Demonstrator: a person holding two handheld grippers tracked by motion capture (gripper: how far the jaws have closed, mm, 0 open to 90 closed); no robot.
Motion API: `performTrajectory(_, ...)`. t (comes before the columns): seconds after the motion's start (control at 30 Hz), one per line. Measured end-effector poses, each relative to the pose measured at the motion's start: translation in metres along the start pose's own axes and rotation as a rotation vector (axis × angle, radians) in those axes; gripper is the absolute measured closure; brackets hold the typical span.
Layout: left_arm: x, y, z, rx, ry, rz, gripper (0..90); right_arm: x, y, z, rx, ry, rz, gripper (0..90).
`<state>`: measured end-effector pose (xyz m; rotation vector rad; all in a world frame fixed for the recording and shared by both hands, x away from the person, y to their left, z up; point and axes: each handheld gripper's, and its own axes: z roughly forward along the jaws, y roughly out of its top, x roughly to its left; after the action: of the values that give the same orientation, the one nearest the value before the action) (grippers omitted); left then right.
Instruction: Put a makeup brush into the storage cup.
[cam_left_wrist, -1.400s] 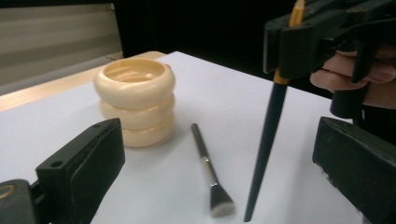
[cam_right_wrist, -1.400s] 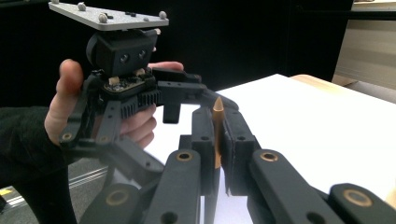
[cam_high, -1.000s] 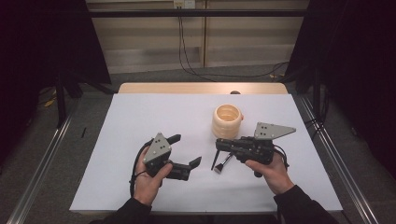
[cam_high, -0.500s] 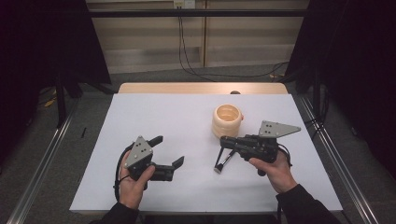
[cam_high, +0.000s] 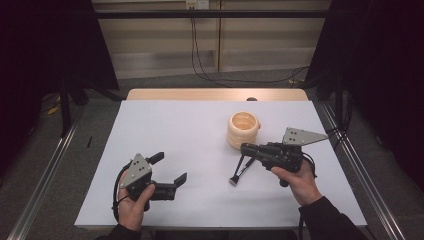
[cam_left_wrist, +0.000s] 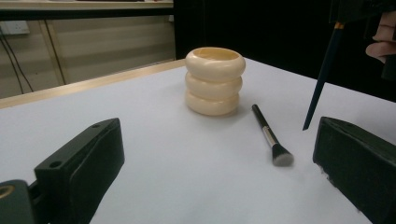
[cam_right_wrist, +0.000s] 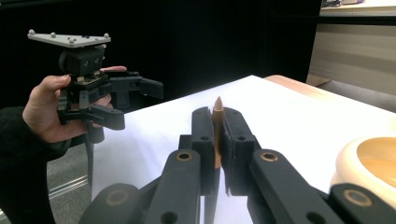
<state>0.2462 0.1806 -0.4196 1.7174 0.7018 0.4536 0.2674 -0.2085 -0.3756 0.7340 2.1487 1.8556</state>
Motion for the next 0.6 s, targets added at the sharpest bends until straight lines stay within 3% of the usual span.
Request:
performTrajectory(0.27, 0.002, -0.011, -0.005, 0.004, 0.010, -0.009, 1.8, -0.003, 0.001, -0.004, -0.002, -0.022, -0.006, 84.6)
performTrajectory(0.6, 0.004, -0.011, -0.010, -0.031, 0.008, -0.014, 1.4, -0.007, 0.003, -0.008, -0.002, -0.037, -0.006, 84.6)
